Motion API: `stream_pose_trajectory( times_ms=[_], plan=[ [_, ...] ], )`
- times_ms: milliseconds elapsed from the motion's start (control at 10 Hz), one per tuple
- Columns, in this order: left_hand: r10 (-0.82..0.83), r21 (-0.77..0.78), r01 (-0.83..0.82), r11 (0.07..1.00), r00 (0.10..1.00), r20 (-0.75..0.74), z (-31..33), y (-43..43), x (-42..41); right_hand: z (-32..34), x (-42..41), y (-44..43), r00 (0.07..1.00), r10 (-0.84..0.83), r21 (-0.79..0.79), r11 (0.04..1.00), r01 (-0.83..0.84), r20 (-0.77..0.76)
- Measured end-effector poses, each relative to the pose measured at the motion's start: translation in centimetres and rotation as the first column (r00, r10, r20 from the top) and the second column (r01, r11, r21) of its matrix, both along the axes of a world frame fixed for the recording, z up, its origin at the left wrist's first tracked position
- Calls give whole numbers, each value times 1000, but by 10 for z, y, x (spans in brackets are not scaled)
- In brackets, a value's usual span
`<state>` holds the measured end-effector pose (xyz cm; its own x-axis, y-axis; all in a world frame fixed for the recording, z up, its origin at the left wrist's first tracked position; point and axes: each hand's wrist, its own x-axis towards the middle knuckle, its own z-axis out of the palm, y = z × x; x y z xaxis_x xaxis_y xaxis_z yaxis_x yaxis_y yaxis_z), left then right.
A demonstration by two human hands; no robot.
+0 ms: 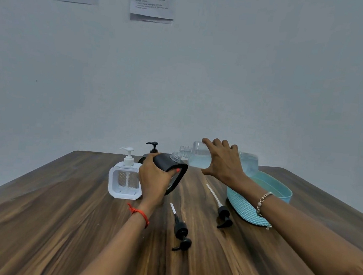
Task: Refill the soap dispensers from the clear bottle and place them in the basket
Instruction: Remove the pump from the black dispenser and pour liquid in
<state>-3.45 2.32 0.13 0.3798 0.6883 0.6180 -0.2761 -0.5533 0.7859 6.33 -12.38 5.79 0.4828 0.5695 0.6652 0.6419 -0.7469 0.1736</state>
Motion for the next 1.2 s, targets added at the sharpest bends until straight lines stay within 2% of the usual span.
stream_pose_trajectory(
  times_ms=[1200],
  plan=[
    [26, -4, -26, 1000, 999, 22, 0, 1, -6, 2, -6, 3, 1000, -1, -9, 1000, 1, 13]
  ],
)
